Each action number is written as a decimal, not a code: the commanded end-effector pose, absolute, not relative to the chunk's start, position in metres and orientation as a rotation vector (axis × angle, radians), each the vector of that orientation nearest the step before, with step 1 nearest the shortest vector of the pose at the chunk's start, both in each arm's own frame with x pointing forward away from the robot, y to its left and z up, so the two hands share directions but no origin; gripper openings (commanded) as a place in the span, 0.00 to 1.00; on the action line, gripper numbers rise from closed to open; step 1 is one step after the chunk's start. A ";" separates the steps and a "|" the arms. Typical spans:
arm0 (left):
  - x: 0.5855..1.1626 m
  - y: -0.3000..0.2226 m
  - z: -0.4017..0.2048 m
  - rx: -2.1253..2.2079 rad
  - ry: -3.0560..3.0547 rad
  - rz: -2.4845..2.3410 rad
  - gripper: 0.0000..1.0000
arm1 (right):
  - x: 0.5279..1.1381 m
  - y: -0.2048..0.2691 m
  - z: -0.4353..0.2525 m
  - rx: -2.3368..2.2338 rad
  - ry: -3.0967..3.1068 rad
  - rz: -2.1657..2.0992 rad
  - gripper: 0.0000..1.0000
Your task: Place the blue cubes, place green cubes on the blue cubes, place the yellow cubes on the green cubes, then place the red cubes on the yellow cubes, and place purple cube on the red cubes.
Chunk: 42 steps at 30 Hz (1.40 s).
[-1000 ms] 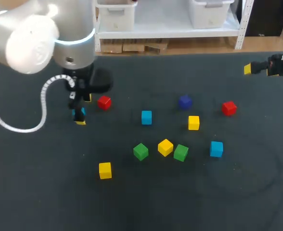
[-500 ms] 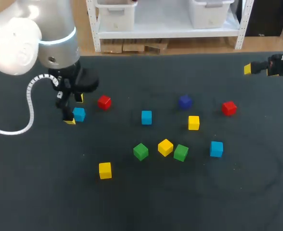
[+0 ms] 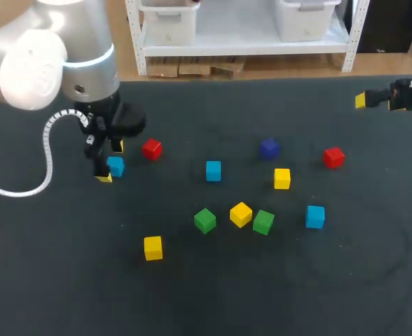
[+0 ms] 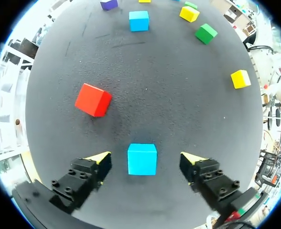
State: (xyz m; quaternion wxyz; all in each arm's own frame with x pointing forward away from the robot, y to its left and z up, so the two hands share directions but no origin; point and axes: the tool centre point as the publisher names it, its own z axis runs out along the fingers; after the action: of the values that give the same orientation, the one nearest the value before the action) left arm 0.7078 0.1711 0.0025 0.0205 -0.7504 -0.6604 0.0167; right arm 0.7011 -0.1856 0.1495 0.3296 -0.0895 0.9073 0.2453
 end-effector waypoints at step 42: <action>0.715 0.047 0.030 -2.261 -2.182 0.064 0.00 | 0.701 -0.185 0.150 -0.232 2.374 0.638 1.00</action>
State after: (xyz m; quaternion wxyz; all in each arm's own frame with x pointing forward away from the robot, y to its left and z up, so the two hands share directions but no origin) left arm 0.7052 0.0602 0.0360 -0.0156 -0.7205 -0.6929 0.0236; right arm 0.7011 -0.1856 0.1495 0.3296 -0.0895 0.9073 0.2453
